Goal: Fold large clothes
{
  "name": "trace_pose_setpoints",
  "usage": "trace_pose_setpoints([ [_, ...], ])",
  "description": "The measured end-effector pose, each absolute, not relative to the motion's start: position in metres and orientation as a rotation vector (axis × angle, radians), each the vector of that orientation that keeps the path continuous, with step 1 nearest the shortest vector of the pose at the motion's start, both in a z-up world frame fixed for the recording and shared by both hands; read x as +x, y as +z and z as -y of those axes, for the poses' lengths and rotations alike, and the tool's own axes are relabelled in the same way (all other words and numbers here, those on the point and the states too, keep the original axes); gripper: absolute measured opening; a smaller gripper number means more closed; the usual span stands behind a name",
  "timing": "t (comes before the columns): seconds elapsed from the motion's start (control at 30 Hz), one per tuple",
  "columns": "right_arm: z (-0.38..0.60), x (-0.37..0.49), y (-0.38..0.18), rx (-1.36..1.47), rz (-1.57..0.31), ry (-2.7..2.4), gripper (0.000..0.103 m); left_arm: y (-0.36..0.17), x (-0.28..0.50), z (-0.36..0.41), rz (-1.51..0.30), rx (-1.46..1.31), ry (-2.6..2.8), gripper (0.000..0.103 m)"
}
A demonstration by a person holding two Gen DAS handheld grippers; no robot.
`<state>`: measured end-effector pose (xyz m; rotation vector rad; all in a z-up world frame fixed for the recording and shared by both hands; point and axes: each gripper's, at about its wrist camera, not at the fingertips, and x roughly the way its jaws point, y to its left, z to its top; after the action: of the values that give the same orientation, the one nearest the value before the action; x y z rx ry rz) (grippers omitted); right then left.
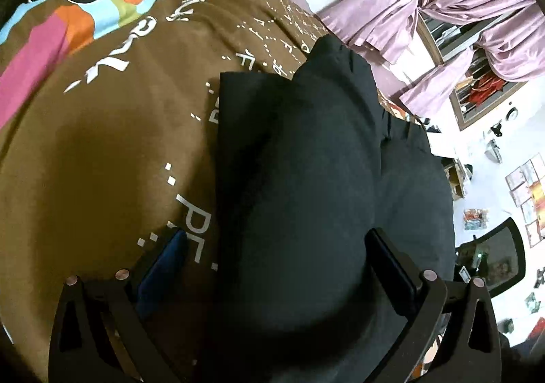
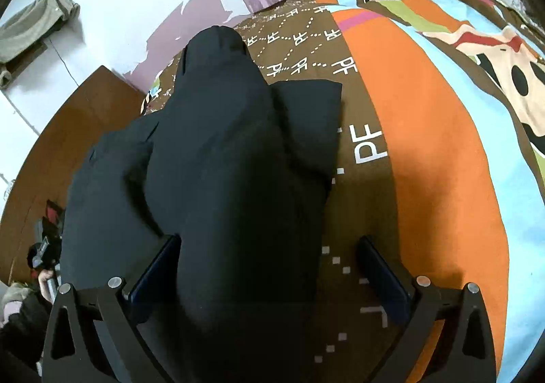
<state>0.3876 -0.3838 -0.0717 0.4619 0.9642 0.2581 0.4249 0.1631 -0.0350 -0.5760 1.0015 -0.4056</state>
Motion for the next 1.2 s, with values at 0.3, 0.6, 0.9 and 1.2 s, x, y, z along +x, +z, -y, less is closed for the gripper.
trace_pose_setpoints([
  [0.3, 0.378, 0.39, -0.068, 0.454, -1.021, 0.331, 0.103, -0.036, 0.421, -0.171, -0.989, -0.606, -0.442, 0.102],
  [0.6, 0.364, 0.382, -0.07, 0.452, -1.058, 0.467, 0.103, -0.031, 0.42, -0.167, -0.983, -0.601, -0.502, 0.102],
  [0.9, 0.355, 0.387, -0.069, 0.473, -1.058, 0.395, 0.103, -0.032, 0.426, -0.154, -1.042, -0.606, -0.564, 0.101],
  [1.2, 0.338, 0.389, -0.063, 0.469, -1.049, 0.332, 0.081, -0.021, 0.42, -0.143, -1.027, -0.539, -0.516, 0.085],
])
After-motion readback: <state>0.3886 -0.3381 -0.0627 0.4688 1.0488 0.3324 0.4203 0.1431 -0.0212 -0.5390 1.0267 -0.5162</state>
